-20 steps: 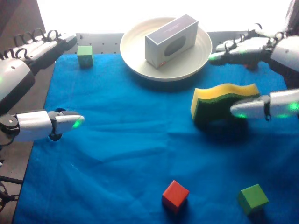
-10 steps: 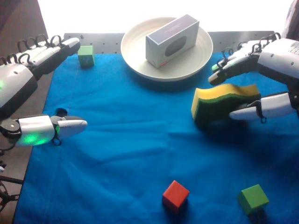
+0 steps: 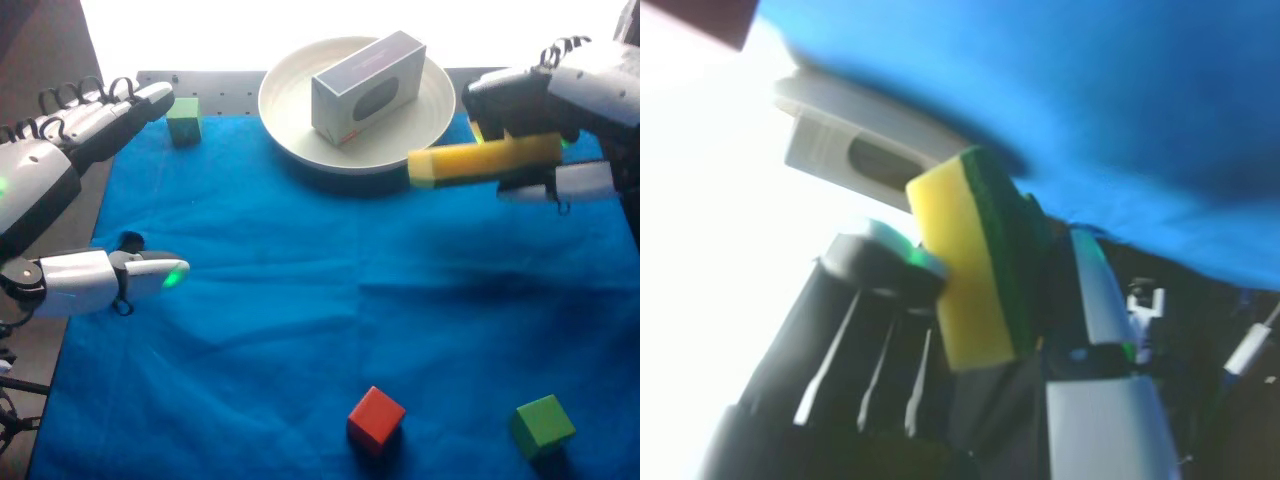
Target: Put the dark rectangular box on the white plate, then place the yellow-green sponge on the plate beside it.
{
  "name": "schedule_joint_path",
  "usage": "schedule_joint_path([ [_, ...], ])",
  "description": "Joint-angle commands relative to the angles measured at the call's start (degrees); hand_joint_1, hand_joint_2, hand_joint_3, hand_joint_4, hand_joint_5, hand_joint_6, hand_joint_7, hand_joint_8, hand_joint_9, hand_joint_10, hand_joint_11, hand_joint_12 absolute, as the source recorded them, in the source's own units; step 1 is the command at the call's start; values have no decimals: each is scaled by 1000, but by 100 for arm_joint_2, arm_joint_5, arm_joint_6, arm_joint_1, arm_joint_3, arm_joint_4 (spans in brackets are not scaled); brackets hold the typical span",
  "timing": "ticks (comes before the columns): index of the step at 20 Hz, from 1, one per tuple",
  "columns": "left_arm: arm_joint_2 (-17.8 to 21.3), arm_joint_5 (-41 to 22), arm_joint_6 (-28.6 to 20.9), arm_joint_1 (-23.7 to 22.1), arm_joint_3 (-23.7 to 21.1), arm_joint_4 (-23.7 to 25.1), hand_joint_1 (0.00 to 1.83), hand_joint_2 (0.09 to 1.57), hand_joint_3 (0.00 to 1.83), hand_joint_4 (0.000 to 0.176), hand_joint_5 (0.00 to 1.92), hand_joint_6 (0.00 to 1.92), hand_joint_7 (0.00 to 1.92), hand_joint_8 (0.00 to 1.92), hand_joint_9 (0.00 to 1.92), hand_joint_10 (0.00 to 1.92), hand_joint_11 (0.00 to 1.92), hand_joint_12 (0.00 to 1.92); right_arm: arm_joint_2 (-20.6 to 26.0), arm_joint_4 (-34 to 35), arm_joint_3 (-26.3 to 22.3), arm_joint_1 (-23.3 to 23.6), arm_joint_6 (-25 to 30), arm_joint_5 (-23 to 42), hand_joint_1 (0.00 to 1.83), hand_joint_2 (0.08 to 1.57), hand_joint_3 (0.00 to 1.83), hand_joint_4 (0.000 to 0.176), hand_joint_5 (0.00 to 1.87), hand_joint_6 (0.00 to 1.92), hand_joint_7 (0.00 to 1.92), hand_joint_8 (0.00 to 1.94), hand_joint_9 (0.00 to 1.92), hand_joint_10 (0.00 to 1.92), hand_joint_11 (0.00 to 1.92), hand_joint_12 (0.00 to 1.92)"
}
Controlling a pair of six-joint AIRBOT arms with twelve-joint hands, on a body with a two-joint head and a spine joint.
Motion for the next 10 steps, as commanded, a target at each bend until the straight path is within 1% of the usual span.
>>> schedule_joint_path([
  [1, -18, -696, -36, -36, 3, 65, 776, 935, 0, 88, 96, 8, 21, 3, 0, 0, 0, 0, -38, 207, 49, 155, 26, 638, 1485, 1100, 0, 0, 755, 1921, 894, 1941, 1062, 1921, 1132, 1921],
  [2, -18, -697, -41, -31, 3, 65, 774, 933, 0, 95, 98, 8, 19, 2, 0, 0, 0, 0, -79, 207, 108, 248, 25, 638, 1492, 1102, 0, 0, 751, 1921, 885, 1941, 1044, 1921, 1118, 1921],
  [3, -23, -697, -43, -30, 3, 65, 764, 936, 1, 103, 98, 7, 15, 0, 0, 0, 0, 0, -121, 208, 164, 329, 25, 638, 1525, 1091, 0, 0, 715, 1917, 847, 1923, 969, 1920, 1033, 1921],
  [5, -32, -696, -46, -29, 3, 65, 774, 932, 0, 99, 105, 8, 19, 2, 0, 0, 0, 0, -287, 208, 361, 542, 25, 637, 1501, 1100, 2, 0, 714, 1898, 814, 1859, 915, 1892, 961, 1921],
  [6, -35, -695, -49, -29, 3, 65, 764, 936, 1, 101, 100, 5, 12, 0, 0, 0, 0, 0, -411, 208, 491, 657, 25, 619, 1504, 1101, 0, 0, 716, 1884, 824, 1789, 926, 1833, 940, 1916],
  [7, -35, -694, -50, -29, 3, 65, 761, 933, 0, 105, 102, 5, 15, 2, 0, 0, 0, 0, -427, 208, 505, 672, 25, 606, 1513, 1099, 0, 0, 711, 1877, 815, 1748, 907, 1769, 912, 1848],
  [8, -36, -694, -54, -29, 4, 65, 760, 933, 0, 96, 101, 5, 15, 2, 0, 0, 0, 0, -537, 207, 607, 776, 25, 520, 1508, 1089, 0, 0, 725, 1855, 819, 1737, 896, 1755, 886, 1840],
  [9, -36, -694, -56, -29, 5, 66, 768, 935, 0, 90, 108, 7, 22, 4, 0, 0, 0, 0, -614, 206, 675, 823, 24, 462, 1523, 1086, 0, 0, 736, 1908, 860, 1802, 958, 1816, 968, 1883],
  [10, -36, -686, -58, -29, 10, 68, 757, 931, 0, 91, 108, 6, 16, 1, 0, 0, 0, 0, -799, 206, 834, 917, 24, 329, 1522, 1077, 0, 0, 746, 1888, 889, 1795, 1002, 1796, 1021, 1851],
])
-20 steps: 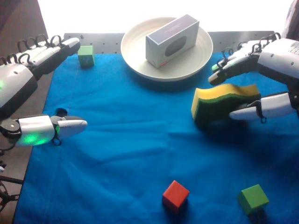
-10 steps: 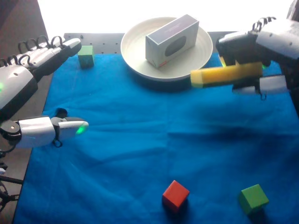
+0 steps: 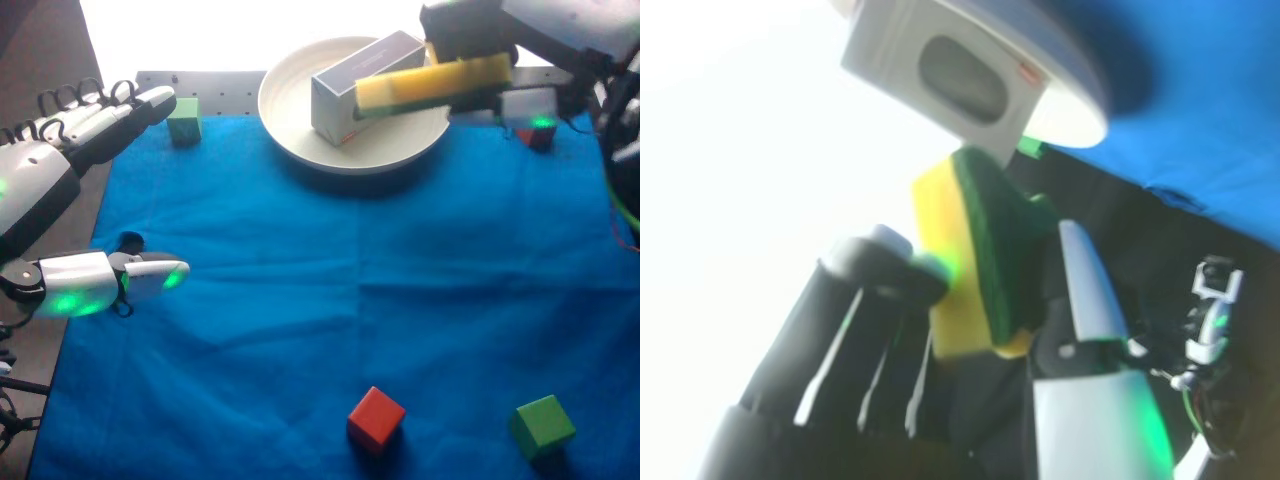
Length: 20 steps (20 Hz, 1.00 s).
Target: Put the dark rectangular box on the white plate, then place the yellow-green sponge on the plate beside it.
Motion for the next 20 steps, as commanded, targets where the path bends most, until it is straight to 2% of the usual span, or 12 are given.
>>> schedule_joint_path([
  [1, -39, -692, -54, -36, 23, 76, 765, 924, 0, 87, 110, 5, 21, 3, 0, 0, 0, 0, -103, 164, 90, 124, 24, 400, 1479, 1098, 2, 0, 735, 1794, 922, 1634, 1013, 1693, 999, 1802],
  [2, -45, -692, -62, -36, 29, 77, 765, 924, 0, 87, 110, 5, 21, 3, 0, 0, 0, 0, -174, 152, 144, 150, 24, 336, 1479, 1098, 2, 0, 735, 1794, 922, 1634, 1013, 1693, 999, 1802],
  [4, -59, -692, -106, -36, 51, 87, 748, 930, 0, 77, 111, 4, 32, 6, 0, 0, 6, 3, -365, 25, 326, 241, 24, 58, 1432, 1053, 0, 0, 752, 1676, 923, 1491, 951, 1473, 718, 1564],
  [5, -65, -690, -138, -36, 67, 87, 730, 940, 4, 78, 116, 5, 43, 9, 4, 1, 21, 10, -453, -14, 414, 258, 24, -52, 1208, 1117, 10, 0, 873, 1251, 849, 1460, 833, 1438, 520, 1622],
  [6, -70, -685, -173, -36, 82, 89, 726, 940, 3, 78, 118, 5, 46, 9, 5, 2, 20, 10, -498, -41, 461, 263, 24, -131, 1215, 1142, 3, 0, 848, 1141, 945, 1239, 790, 1391, 539, 1609],
  [8, -84, -678, -223, -36, 107, 100, 732, 950, 6, 78, 122, 5, 64, 12, 6, 2, 17, 10, -567, -98, 537, 264, 24, -250, 1132, 952, 0, 0, 708, 510, 727, 785, 738, 1037, 636, 1422],
  [9, -84, -679, -223, -36, 106, 102, 739, 959, 9, 85, 126, 6, 75, 14, 21, 8, 33, 18, -576, -125, 546, 264, 24, -269, 956, 949, 0, 0, 558, 198, 545, 398, 603, 619, 511, 1186],
  [10, -83, -679, -223, -36, 106, 103, 736, 960, 8, 79, 133, 7, 86, 15, 35, 12, 46, 25, -577, -146, 553, 264, 24, -276, 864, 921, 2, 17, 491, 54, 503, 161, 568, 349, 372, 1130],
  [11, -83, -681, -224, -35, 105, 103, 740, 955, 5, 91, 135, 6, 88, 13, 39, 11, 41, 26, -576, -158, 555, 264, 24, -276, 791, 873, 0, 46, 362, 10, 382, 36, 430, 140, 168, 1095],
  [14, -85, -694, -224, -32, 101, 101, 733, 958, 4, 97, 137, 5, 88, 8, 37, 7, 41, 32, -571, -161, 544, 264, 24, -275, 736, 856, 0, 95, 206, 4, 251, 0, 280, 14, 2, 820],
  [16, -86, -704, -224, -31, 100, 101, 738, 965, 6, 90, 127, 0, 77, 2, 30, 3, 23, 28, -568, -161, 525, 264, 24, -274, 730, 841, 0, 94, 200, 2, 245, 2, 252, 1, 0, 690],
  [20, -85, -749, -230, -31, 88, 100, 737, 954, 0, 93, 127, 1, 59, 0, 19, 2, 8, 26, -502, -152, 308, 263, 24, -250, 699, 838, 1, 115, 196, 1, 184, 2, 159, 2, 0, 577],
])
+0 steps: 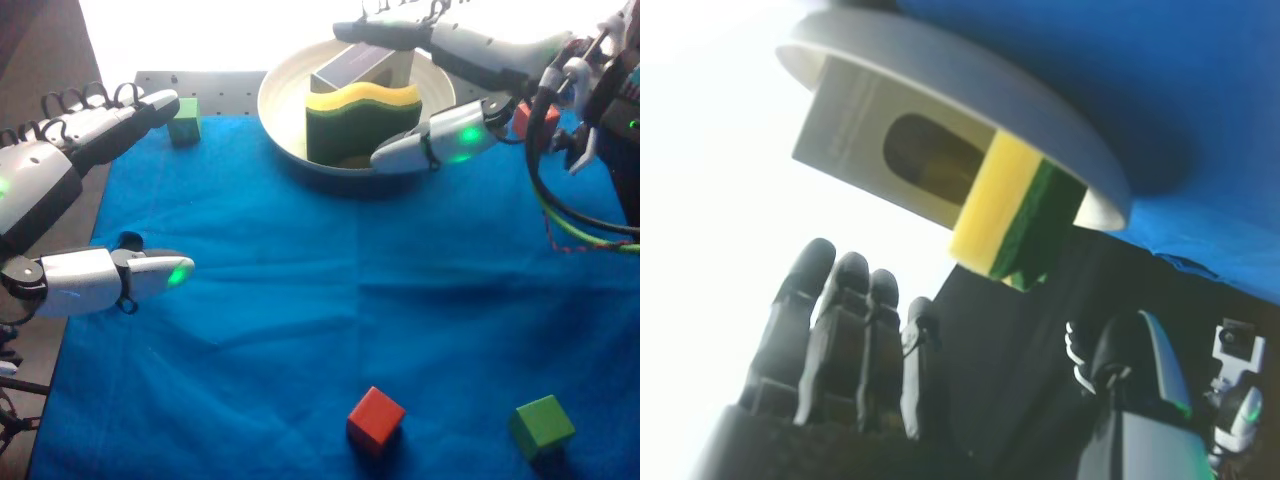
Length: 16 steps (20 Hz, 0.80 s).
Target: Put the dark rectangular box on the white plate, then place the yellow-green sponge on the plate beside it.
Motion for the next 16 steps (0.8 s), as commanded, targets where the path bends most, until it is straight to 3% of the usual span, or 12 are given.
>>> schedule_joint_path([
  [1, -15, -754, -54, -35, 2, 70, 743, 953, 0, 89, 130, 2, 65, 2, 25, 4, 20, 34, 69, 174, -60, 110, 20, 782, 695, 827, 0, 130, 191, 0, 151, 0, 137, 0, 0, 590],
  [2, -13, -766, -58, -35, 1, 70, 743, 951, 0, 85, 131, 2, 70, 4, 30, 5, 21, 35, 93, 187, -152, 110, 20, 933, 682, 818, 0, 106, 212, 1, 210, 5, 198, 12, 0, 751],
  [3, -10, -817, -83, -35, -1, 67, 742, 957, 1, 74, 118, 0, 63, 1, 23, 2, 15, 37, 246, 228, -350, 110, 20, 1140, 706, 829, 0, 104, 257, 5, 286, 10, 328, 38, 0, 998],
  [5, -10, -871, -105, -33, -2, 66, 750, 956, 1, 66, 118, 0, 69, 4, 32, 5, 21, 43, 456, 335, -519, 106, 20, 1390, 723, 822, 0, 97, 271, 5, 308, 10, 355, 37, 0, 1023],
  [6, -4, -900, -109, -33, -10, 66, 743, 961, 3, 73, 114, 0, 72, 4, 34, 5, 22, 48, 557, 424, -630, 33, 20, 1558, 702, 817, 0, 107, 262, 3, 281, 7, 302, 10, 0, 898],
  [7, 2, -926, -109, -33, -19, 67, 731, 960, 2, 74, 118, 2, 78, 6, 43, 8, 35, 57, 625, 512, -722, -41, 20, 1692, 705, 822, 1, 104, 251, 3, 253, 5, 221, 16, 0, 665],
  [8, 6, -946, -110, -31, -26, 67, 730, 960, 1, 83, 121, 3, 86, 7, 47, 8, 47, 68, 687, 602, -805, -122, 20, 1840, 694, 832, 4, 84, 247, 1, 202, 15, 108, 43, 0, 312],
  [10, 20, -992, -112, -4, -55, 66, 714, 960, 0, 93, 130, 0, 96, 0, 54, 0, 1, 250, 886, 881, -1078, -428, 20, 2363, 709, 843, 2, 74, 247, 1, 243, 4, 130, 10, 0, 205],
  [13, 76, -1236, -134, 103, -161, 67, 729, 944, 0, 117, 126, 0, 94, 3, 39, 5, 0, 141, 1199, 1302, -1572, -1000, 20, 3207, 805, 833, 0, 75, 287, 5, 273, 3, 196, 9, 58, 207],
  [14, 94, -1353, -186, 160, -193, 67, 737, 947, 0, 116, 113, 2, 92, 1, 36, 2, 0, 103, 1273, 1404, -1691, -1162, 20, 3440, 790, 828, 0, 68, 283, 0, 276, 3, 203, 6, 69, 208],
  [15, 112, -1494, -272, 230, -217, 71, 754, 939, 0, 132, 117, 4, 98, 3, 33, 0, 0, 97, 1352, 1527, -1820, -1331, 20, 3675, 744, 833, 1, 55, 260, 0, 267, 0, 196, 2, 69, 206],
  [16, 138, -1652, -354, 314, -249, 74, 765, 935, 0, 131, 120, 5, 105, 5, 37, 2, 0, 90, 1430, 1661, -1945, -1533, 19, 3909, 745, 838, 3, 43, 278, 8, 287, 8, 219, 10, 77, 212],
])
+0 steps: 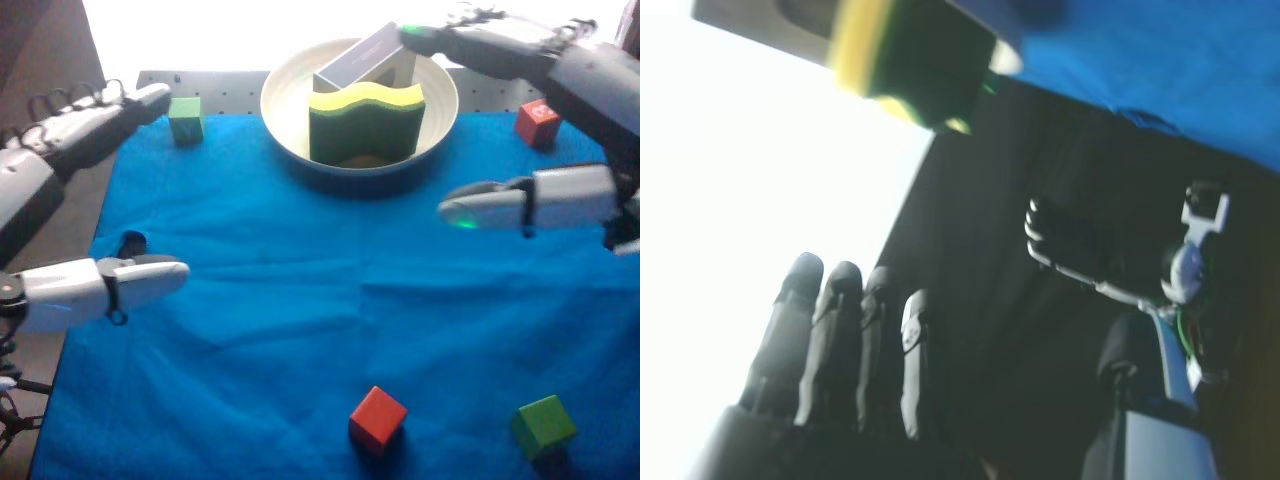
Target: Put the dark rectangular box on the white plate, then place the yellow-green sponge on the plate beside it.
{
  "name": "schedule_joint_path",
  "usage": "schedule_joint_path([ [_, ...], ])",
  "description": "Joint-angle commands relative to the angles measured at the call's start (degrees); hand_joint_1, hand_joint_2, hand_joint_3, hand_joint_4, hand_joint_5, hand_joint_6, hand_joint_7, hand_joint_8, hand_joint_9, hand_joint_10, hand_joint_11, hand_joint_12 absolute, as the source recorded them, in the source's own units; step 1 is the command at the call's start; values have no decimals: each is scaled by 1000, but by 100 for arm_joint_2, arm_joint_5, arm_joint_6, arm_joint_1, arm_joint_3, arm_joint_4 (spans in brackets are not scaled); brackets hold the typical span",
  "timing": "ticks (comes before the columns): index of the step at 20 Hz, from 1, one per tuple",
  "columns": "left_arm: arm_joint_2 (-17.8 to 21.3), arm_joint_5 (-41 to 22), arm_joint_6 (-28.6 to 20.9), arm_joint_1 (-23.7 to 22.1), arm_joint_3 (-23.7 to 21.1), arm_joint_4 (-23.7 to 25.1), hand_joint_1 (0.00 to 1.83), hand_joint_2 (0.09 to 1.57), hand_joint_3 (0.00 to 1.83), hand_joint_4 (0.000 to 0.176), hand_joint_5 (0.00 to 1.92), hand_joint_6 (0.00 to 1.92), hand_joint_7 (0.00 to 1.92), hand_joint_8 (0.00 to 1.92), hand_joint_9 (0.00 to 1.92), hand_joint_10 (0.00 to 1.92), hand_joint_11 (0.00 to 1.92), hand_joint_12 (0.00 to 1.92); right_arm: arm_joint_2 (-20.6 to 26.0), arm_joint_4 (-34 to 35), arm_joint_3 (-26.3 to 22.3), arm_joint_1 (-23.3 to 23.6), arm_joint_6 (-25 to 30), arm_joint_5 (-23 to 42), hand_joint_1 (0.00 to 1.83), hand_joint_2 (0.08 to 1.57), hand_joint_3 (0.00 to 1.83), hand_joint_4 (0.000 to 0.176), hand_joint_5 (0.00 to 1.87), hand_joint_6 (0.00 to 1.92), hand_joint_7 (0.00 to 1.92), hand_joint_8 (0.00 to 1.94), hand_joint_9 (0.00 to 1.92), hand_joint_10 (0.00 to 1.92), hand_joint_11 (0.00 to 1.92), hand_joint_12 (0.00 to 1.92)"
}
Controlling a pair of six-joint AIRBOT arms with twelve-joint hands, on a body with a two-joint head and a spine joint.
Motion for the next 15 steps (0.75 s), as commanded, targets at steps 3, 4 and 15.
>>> schedule_joint_path([
  [3, 154, -1251, -70, 93, -144, 71, 729, 912, 0, 122, 86, 0, 95, 0, 62, 9, 1, 98, 267, 701, -369, -584, 30, 1676, 816, 839, 0, 51, 327, 2, 324, 1, 235, 1, 18, 301],
  [4, 176, -1334, -70, 129, -171, 70, 697, 882, 0, 63, 97, 0, 91, 0, 88, 1, 24, 142, 347, 857, -481, -803, 30, 1889, 865, 854, 0, 48, 329, 0, 313, 0, 238, 0, 3, 356],
  [15, 319, -2047, -390, 640, -340, -156, 584, 959, 0, 118, 160, 1, 175, 0, 164, 3, 0, 447, 1005, 2294, -1442, -2802, -71, 3354, 753, 858, 0, 78, 298, 0, 247, 2, 207, 5, 0, 427],
])
